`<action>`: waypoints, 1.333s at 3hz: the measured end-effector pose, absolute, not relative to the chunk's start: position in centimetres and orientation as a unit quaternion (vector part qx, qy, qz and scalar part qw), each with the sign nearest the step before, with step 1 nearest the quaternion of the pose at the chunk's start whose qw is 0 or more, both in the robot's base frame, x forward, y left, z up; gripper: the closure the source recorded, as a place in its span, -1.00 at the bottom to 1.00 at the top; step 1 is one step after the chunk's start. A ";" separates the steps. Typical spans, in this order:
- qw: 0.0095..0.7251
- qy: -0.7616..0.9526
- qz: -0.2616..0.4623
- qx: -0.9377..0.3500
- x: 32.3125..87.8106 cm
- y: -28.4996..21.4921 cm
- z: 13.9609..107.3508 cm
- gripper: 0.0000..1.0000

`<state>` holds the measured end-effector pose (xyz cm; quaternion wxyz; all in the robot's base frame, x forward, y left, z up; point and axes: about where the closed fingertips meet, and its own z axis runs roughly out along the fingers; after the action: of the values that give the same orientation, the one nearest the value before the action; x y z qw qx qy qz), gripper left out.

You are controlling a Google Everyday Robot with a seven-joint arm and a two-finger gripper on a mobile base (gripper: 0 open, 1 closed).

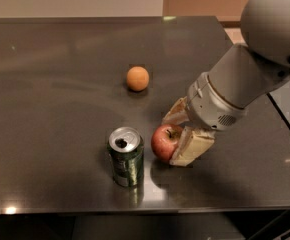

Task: Move apple near green can

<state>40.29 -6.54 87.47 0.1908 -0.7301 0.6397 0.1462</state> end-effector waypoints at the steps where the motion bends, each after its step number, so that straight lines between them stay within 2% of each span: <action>1: 0.189 0.633 0.139 -0.738 39.4 -6.1 86.9 1.00; 2: 0.187 0.627 0.134 -0.744 38.8 -5.8 86.4 0.66; 4: 0.181 0.624 0.136 -0.748 38.3 -5.7 85.4 -0.27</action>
Offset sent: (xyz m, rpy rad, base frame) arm -0.0205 0.0091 -0.0214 -0.0285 -0.0219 0.0520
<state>38.29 -5.71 85.44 0.1805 -0.7479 0.6242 0.1357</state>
